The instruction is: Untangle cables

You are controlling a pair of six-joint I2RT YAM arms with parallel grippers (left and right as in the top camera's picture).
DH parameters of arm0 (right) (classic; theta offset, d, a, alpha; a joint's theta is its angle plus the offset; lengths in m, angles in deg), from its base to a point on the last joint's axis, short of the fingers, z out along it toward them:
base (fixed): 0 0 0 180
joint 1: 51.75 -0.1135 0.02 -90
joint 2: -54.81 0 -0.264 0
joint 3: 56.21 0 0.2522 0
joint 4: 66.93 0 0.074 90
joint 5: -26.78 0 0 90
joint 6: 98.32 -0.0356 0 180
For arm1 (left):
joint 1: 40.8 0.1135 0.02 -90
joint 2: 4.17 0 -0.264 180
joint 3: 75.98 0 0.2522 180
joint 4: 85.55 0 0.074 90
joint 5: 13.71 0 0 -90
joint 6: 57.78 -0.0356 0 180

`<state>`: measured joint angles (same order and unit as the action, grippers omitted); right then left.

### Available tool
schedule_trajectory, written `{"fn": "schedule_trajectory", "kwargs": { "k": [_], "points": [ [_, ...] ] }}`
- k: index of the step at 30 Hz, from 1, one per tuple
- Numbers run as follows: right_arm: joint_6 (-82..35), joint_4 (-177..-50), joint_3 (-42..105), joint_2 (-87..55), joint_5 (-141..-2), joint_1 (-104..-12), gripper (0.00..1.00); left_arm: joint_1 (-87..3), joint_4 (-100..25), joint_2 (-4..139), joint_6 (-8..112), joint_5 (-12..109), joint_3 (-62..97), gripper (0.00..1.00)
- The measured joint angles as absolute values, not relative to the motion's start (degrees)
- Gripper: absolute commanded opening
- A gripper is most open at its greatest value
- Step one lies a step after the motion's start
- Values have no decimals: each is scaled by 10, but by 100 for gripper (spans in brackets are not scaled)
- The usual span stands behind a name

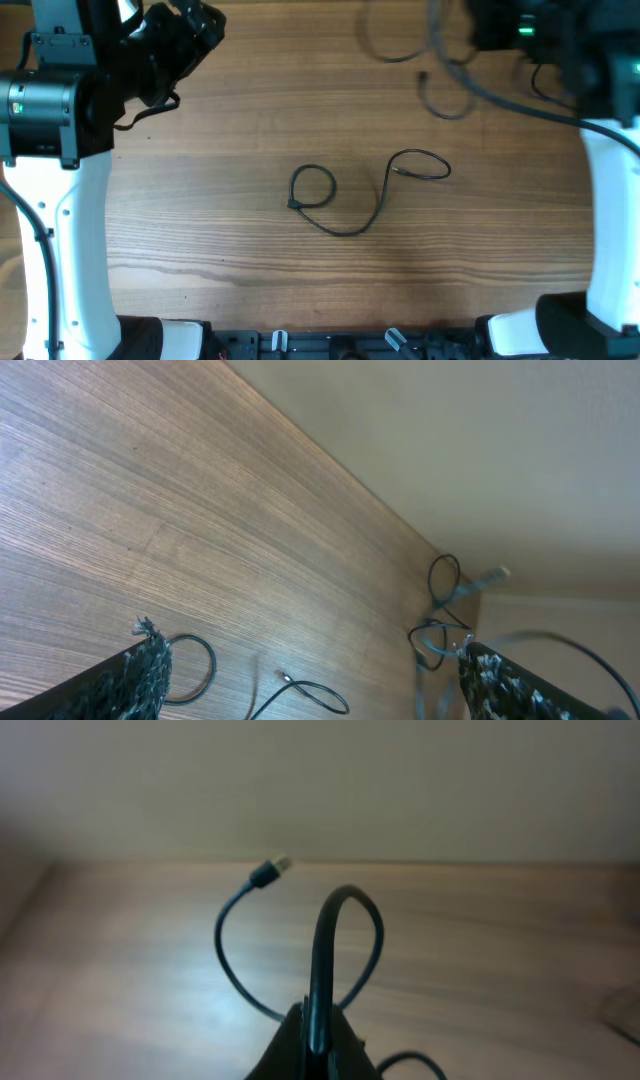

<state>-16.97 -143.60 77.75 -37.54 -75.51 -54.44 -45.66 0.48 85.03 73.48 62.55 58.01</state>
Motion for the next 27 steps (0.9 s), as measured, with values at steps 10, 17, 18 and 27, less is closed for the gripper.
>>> {"fn": "schedule_trajectory", "kwargs": {
  "k": [10, 17, 18, 27],
  "points": [
    [-261, -1541, 778, -370, -702, -273, 4, -457, 15, 851, 735, 628, 580, 93],
    [-346, -1530, 746, -416, -571, -150, 4, -457, 17, 851, 735, 628, 580, 93],
    [-355, -1525, 734, -428, -558, -142, 4, -457, 19, 851, 735, 628, 580, 93],
    [-368, -1511, 680, -519, -563, -117, 100, -457, 26, 851, 735, 628, 580, 93]
  ]
}}
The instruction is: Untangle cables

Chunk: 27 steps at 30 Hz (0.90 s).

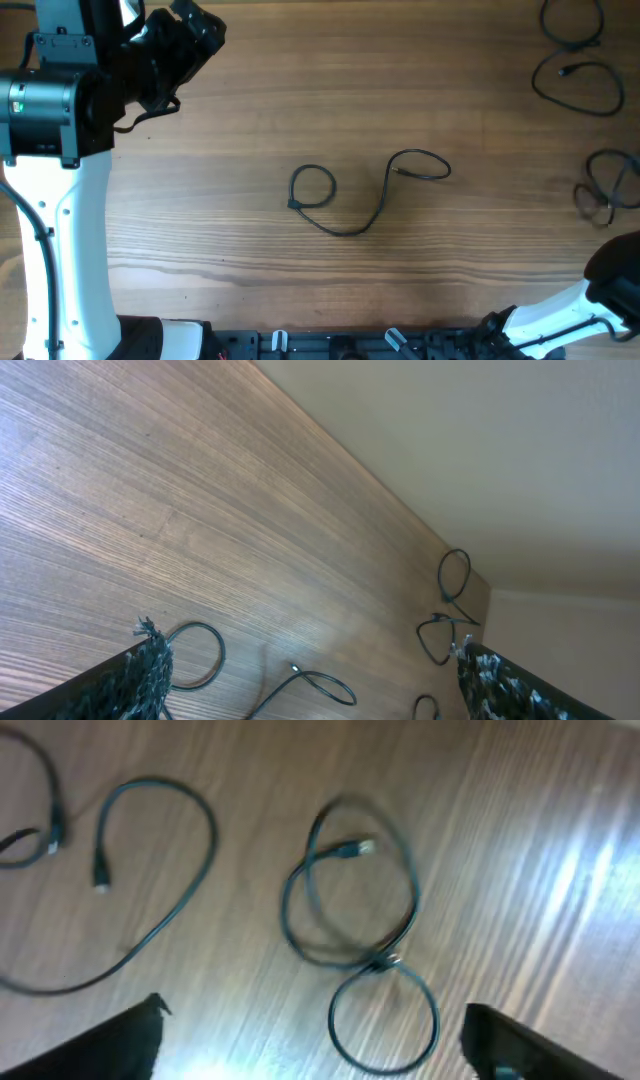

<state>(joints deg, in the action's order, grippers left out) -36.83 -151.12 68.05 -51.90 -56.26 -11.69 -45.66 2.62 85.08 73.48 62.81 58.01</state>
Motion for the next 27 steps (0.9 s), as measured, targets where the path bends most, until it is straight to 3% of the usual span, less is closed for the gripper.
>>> {"fn": "schedule_trajectory", "kwargs": {
  "k": [6, 11, 18, 27],
  "points": [
    [-223, -1518, 681, -496, -813, -130, 100, -457, 26, 851, 734, 628, 580, 94],
    [-102, -1617, 686, -443, -957, -273, 100, -457, 34, 864, 710, 634, 580, 93],
    [-123, -1564, 589, -439, -931, -511, 100, -457, 67, 901, 698, 704, 580, 95],
    [-173, -1490, 348, -440, -871, -638, 97, -456, 75, 916, 694, 757, 580, 97]
  ]
}}
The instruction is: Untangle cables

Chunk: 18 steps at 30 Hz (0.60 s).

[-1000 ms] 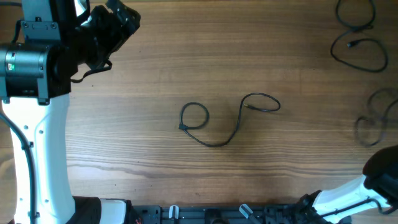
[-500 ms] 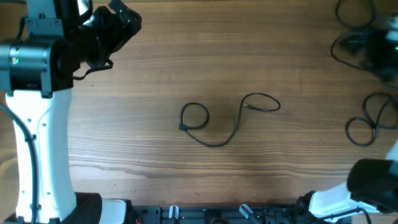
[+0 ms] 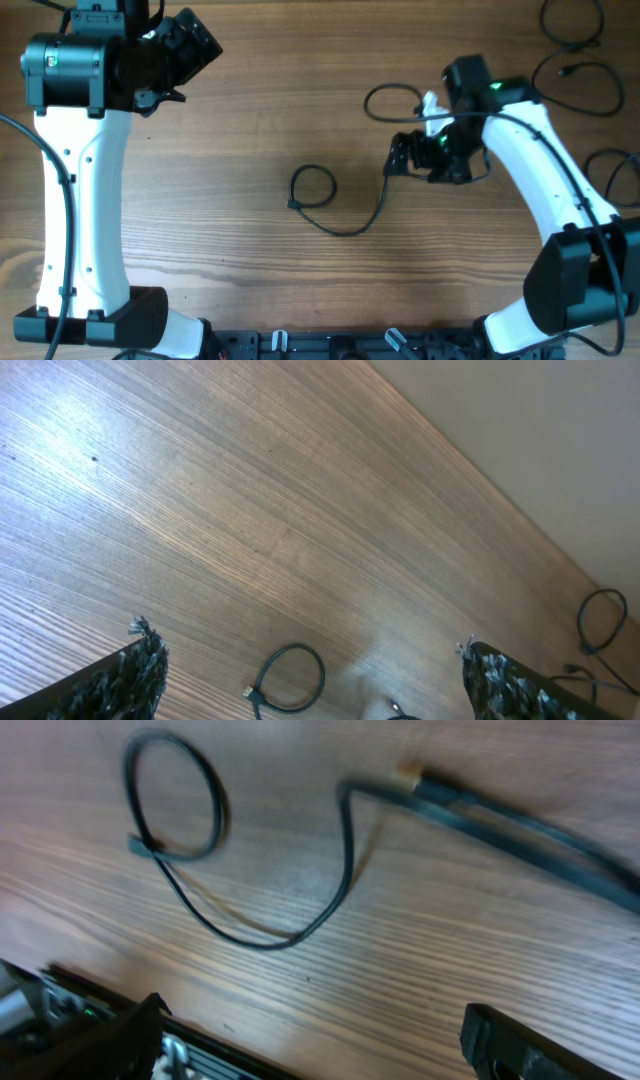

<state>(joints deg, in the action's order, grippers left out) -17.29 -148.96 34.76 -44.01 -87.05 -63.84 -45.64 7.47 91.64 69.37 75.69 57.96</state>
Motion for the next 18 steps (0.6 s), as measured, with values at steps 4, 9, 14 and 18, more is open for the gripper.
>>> {"fn": "schedule_trajectory", "kwargs": {
  "k": [4, 9, 14, 18],
  "points": [
    [-212, -1433, 291, -440, -860, -715, 96, -456, 74, 916, 694, 760, 580, 98],
    [-289, -1379, 208, -440, -835, -784, 81, -457, 73, 916, 694, 765, 580, 99],
    [-376, -1303, 169, -439, -766, -829, 43, -457, 73, 916, 694, 765, 580, 99],
    [-425, -1248, 142, -439, -712, -855, 35, -457, 73, 916, 694, 765, 580, 99]
  ]
}}
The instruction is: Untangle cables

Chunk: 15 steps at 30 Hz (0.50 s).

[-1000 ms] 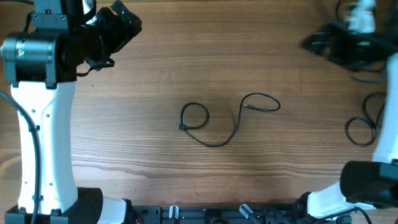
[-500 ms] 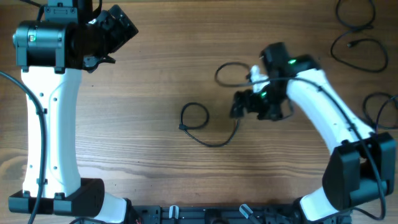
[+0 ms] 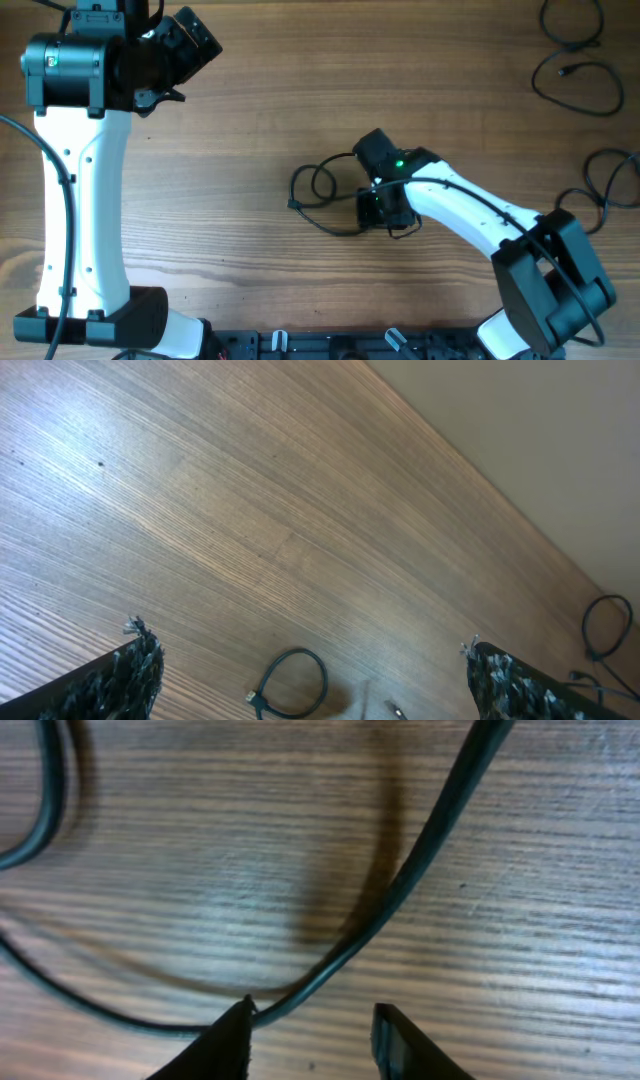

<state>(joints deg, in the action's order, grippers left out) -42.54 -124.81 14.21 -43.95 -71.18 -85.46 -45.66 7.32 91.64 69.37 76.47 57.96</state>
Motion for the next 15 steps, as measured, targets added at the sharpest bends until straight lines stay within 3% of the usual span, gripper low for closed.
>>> {"fn": "schedule_trajectory", "kwargs": {
  "k": [7, 15],
  "points": [
    [-458, -1196, 101, -435, -677, -864, 24, -457, 75, 916, 694, 765, 580, 100],
    [-465, -1160, 93, -433, -646, -865, 24, -457, 75, 916, 694, 765, 580, 100]
  ]
}}
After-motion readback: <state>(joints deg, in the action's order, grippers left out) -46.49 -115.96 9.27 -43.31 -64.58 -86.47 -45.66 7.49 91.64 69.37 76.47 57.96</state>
